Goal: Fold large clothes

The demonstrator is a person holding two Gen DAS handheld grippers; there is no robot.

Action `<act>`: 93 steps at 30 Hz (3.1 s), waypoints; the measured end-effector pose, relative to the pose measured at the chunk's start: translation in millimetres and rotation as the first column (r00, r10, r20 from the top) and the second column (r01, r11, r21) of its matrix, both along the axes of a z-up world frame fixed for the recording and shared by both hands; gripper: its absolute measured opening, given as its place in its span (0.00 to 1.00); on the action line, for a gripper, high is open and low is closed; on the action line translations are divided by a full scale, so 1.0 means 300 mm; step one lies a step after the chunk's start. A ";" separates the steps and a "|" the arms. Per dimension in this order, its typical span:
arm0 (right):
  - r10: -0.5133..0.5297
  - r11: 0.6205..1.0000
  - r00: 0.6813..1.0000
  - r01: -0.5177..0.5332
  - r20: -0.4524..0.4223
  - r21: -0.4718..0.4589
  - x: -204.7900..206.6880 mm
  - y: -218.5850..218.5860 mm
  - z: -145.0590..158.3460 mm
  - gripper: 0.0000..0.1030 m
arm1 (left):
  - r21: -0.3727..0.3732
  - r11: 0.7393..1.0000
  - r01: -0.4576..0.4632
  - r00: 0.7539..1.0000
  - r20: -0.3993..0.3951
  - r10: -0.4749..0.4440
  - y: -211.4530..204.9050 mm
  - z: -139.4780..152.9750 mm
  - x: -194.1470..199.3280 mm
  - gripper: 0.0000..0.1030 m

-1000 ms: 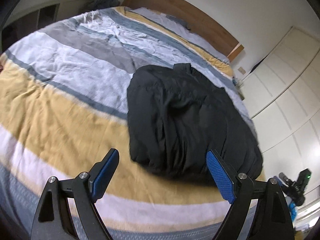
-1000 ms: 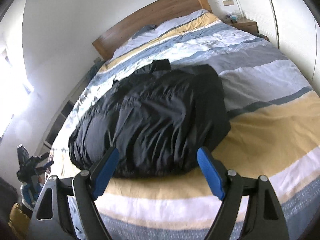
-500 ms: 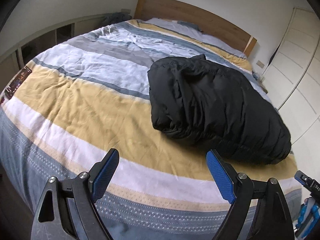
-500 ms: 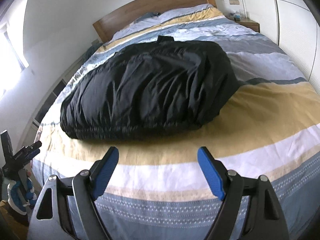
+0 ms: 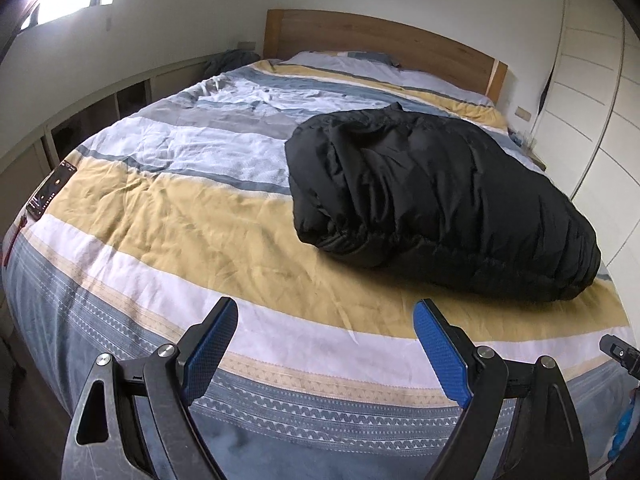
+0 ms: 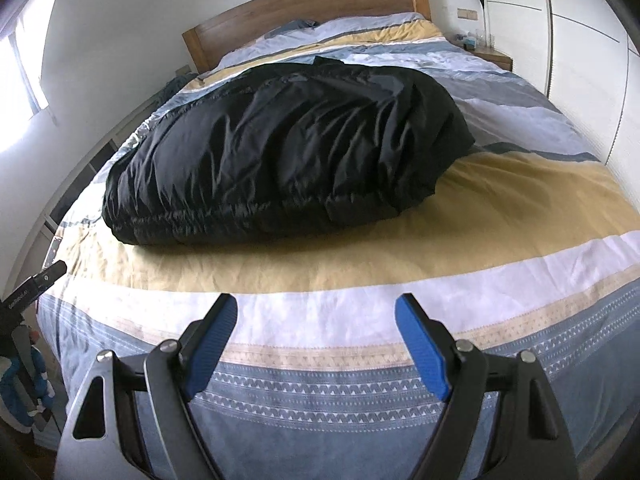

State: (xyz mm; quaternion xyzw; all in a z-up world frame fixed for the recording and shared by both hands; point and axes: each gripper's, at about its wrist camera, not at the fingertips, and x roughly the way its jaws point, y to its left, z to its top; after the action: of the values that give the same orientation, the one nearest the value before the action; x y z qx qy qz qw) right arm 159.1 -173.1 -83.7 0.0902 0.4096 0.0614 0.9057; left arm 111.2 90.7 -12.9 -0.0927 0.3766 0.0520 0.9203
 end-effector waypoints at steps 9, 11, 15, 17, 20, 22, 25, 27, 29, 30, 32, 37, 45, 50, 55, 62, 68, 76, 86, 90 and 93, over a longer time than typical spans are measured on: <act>-0.023 0.997 1.000 0.024 0.017 -0.072 -0.044 0.058 -0.059 0.87 | 0.018 0.999 0.038 0.999 -0.023 -0.038 -0.109 -0.095 -0.034 0.88; -0.029 0.995 0.999 0.031 0.028 -0.096 -0.059 0.078 -0.075 0.87 | 0.025 0.998 0.051 0.998 -0.034 -0.050 -0.134 -0.124 -0.042 0.88; -0.047 0.990 0.998 0.053 0.050 -0.129 -0.085 0.098 -0.091 0.89 | 0.046 0.995 0.086 0.996 -0.034 -0.084 -0.175 -0.146 -0.052 0.94; -0.056 0.987 0.996 0.066 0.068 -0.144 -0.097 0.105 -0.092 0.90 | 0.061 0.993 0.101 0.995 -0.024 -0.099 -0.192 -0.142 -0.057 0.97; -0.077 0.982 0.992 0.092 0.097 -0.162 -0.115 0.116 -0.090 0.90 | 0.068 0.991 0.117 0.993 -0.002 -0.117 -0.214 -0.134 -0.066 0.99; -0.090 0.979 0.989 0.109 0.114 -0.174 -0.127 0.119 -0.089 0.91 | 0.065 0.989 0.132 0.991 0.006 -0.132 -0.230 -0.133 -0.073 0.99; -0.108 0.972 0.984 0.134 0.140 -0.193 -0.146 0.123 -0.091 0.91 | 0.061 0.986 0.152 0.988 0.021 -0.153 -0.244 -0.132 -0.085 0.99; -0.126 0.968 0.981 0.153 0.147 -0.196 -0.154 0.119 -0.095 0.91 | 0.058 0.986 0.157 0.987 0.037 -0.159 -0.247 -0.126 -0.093 0.99; -0.145 0.966 0.977 0.173 0.154 -0.191 -0.160 0.110 -0.097 0.92 | 0.056 0.987 0.151 0.987 0.052 -0.154 -0.246 -0.118 -0.100 0.99; -0.155 0.965 0.975 0.185 0.161 -0.188 -0.163 0.103 -0.095 0.92 | 0.056 0.987 0.149 0.987 0.056 -0.152 -0.245 -0.114 -0.102 0.99; -0.166 0.961 0.971 0.198 0.172 -0.191 -0.167 0.096 -0.090 0.92 | 0.059 0.988 0.144 0.987 0.063 -0.148 -0.243 -0.109 -0.103 0.99; -0.162 0.957 0.966 0.203 0.200 -0.205 -0.174 0.097 -0.077 0.93 | 0.074 0.988 0.137 0.988 0.064 -0.142 -0.253 -0.104 -0.106 0.99; -0.154 0.954 0.962 0.205 0.227 -0.219 -0.179 0.108 -0.066 0.93 | 0.091 0.986 0.137 0.987 0.077 -0.144 -0.273 -0.092 -0.117 0.99; -0.158 0.952 0.949 0.220 0.273 -0.212 -0.195 0.108 -0.056 0.93 | 0.098 0.985 0.143 0.985 0.085 -0.151 -0.282 -0.089 -0.121 0.99; -0.163 0.952 0.950 0.222 0.268 -0.211 -0.194 0.106 -0.061 0.93 | 0.107 0.983 0.147 0.983 0.091 -0.157 -0.290 -0.087 -0.126 0.99; -0.169 0.949 0.950 0.228 0.262 -0.216 -0.196 0.105 -0.067 0.93 | 0.110 0.983 0.147 0.984 0.088 -0.157 -0.293 -0.090 -0.125 0.99; -0.168 0.949 0.951 0.227 0.259 -0.220 -0.200 0.107 -0.068 0.93 | 0.104 0.983 0.148 0.984 0.087 -0.157 -0.289 -0.091 -0.123 0.99; -0.171 0.948 0.953 0.229 0.251 -0.222 -0.200 0.101 -0.068 0.93 | 0.106 0.982 0.155 0.983 0.083 -0.164 -0.295 -0.094 -0.126 0.99; -0.168 0.946 0.956 0.225 0.241 -0.233 -0.205 0.099 -0.070 0.93 | 0.113 0.981 0.157 0.983 0.074 -0.166 -0.301 -0.095 -0.125 0.99; -0.169 0.946 0.956 0.225 0.239 -0.232 -0.201 0.099 -0.072 0.93 | 0.112 0.981 0.156 0.984 0.065 -0.163 -0.298 -0.100 -0.121 0.99; -0.169 0.947 0.957 0.224 0.237 -0.232 -0.201 0.099 -0.075 0.93 | 0.104 0.982 0.158 0.984 0.061 -0.165 -0.294 -0.103 -0.119 0.99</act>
State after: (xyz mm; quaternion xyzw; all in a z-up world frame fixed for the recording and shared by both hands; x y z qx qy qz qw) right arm 98.7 -143.5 -106.0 0.0059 0.3033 -0.0738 0.9500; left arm 75.3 2.5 -43.9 -0.0180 0.3479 -0.0077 0.9373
